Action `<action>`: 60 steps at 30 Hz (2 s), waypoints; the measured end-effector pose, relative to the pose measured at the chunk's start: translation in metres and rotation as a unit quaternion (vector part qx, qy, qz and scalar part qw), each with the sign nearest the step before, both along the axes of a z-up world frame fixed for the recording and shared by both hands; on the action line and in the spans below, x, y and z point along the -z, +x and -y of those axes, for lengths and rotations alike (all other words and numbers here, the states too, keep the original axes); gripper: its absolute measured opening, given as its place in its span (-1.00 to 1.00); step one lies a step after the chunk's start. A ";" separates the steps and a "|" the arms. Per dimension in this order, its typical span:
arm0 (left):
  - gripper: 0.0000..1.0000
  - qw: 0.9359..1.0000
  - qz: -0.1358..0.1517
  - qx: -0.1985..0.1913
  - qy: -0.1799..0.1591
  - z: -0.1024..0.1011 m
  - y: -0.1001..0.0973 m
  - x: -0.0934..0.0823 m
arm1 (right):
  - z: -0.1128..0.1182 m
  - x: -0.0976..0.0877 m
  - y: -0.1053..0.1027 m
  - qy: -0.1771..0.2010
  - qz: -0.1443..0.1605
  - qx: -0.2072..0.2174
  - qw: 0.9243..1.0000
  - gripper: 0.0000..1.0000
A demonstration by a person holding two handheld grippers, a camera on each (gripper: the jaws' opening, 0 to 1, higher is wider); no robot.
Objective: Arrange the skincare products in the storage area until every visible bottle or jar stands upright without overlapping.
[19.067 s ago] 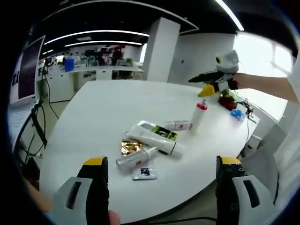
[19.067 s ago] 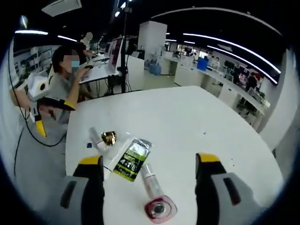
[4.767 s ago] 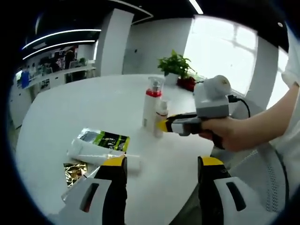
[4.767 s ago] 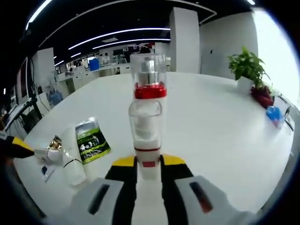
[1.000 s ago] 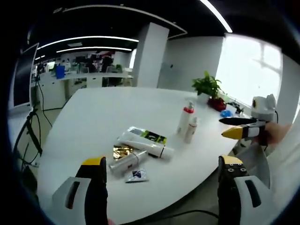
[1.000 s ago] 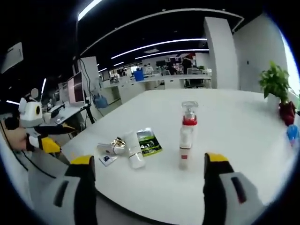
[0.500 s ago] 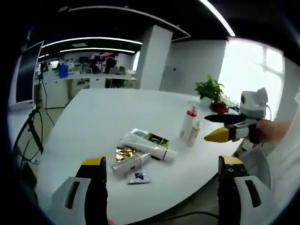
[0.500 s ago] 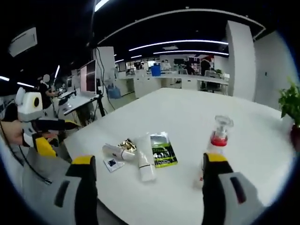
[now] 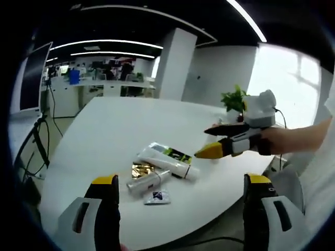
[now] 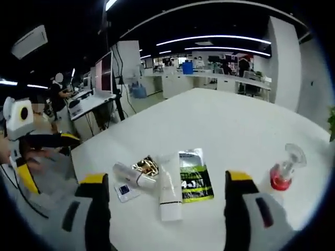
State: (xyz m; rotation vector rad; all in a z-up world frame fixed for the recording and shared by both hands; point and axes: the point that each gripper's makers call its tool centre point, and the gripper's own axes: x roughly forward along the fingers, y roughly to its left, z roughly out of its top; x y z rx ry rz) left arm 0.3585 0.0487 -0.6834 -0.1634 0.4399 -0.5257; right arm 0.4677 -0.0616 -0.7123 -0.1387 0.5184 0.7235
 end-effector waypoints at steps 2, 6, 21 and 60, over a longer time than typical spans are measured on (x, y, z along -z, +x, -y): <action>0.94 1.000 -0.002 -0.006 -0.003 -0.002 0.001 0.000 | -0.002 0.005 0.005 -0.004 -0.009 0.000 1.000 0.79; 0.94 1.000 -0.005 -0.013 -0.008 -0.004 0.002 0.001 | -0.010 0.013 0.017 -0.016 -0.017 -0.010 1.000 0.73; 0.94 1.000 -0.013 -0.017 -0.009 -0.004 0.002 0.004 | -0.038 0.059 0.041 -0.076 -0.090 -0.041 0.992 0.45; 0.94 0.999 -0.026 -0.038 -0.014 -0.012 0.006 0.007 | -0.067 0.115 0.070 -0.237 -0.132 -0.084 0.959 -0.26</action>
